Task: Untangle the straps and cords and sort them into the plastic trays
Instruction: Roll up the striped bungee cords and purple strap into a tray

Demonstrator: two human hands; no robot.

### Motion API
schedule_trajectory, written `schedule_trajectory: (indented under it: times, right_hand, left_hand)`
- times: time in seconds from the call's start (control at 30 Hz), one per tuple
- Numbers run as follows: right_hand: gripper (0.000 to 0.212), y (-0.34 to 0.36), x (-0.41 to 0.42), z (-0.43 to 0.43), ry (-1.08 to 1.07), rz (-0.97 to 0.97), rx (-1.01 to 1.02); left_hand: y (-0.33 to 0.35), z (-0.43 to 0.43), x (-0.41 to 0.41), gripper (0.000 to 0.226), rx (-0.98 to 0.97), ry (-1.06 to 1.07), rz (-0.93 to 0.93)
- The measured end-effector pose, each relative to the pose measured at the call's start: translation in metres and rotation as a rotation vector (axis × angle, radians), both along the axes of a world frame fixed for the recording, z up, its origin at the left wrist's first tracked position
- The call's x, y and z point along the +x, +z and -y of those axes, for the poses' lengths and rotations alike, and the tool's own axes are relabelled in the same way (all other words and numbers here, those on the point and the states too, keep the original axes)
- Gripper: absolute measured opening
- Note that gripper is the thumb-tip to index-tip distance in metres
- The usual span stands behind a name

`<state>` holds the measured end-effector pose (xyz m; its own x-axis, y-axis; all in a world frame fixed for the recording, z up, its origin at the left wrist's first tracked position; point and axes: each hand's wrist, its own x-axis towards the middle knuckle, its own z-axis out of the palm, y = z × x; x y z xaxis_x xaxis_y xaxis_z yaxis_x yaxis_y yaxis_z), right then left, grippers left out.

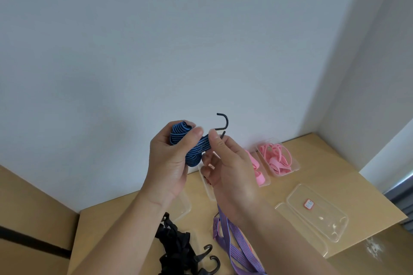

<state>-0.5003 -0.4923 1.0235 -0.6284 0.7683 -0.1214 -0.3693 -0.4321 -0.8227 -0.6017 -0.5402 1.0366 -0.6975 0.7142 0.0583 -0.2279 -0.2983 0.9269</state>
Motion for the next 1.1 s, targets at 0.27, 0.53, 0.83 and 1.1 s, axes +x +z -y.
schedule_trajectory:
  times: [0.27, 0.53, 0.83, 1.1]
  right_hand:
    - [0.032, 0.004, -0.014, 0.006, -0.172, 0.232, 0.190]
    - [0.047, 0.012, -0.009, 0.009, -0.225, 0.289, 0.252]
    - [0.043, 0.036, 0.017, -0.009, -0.100, 0.248, 0.102]
    - [0.044, 0.020, 0.005, -0.005, -0.507, 0.300, 0.448]
  left_hand:
    - [0.006, 0.000, 0.024, 0.023, -0.026, 0.236, -0.102]
    - [0.010, -0.001, 0.033, 0.037, -0.031, 0.276, -0.154]
    - [0.013, 0.016, 0.046, 0.031, 0.169, 0.274, -0.710]
    - [0.004, -0.001, 0.060, 0.032, -0.020, 0.331, -0.686]
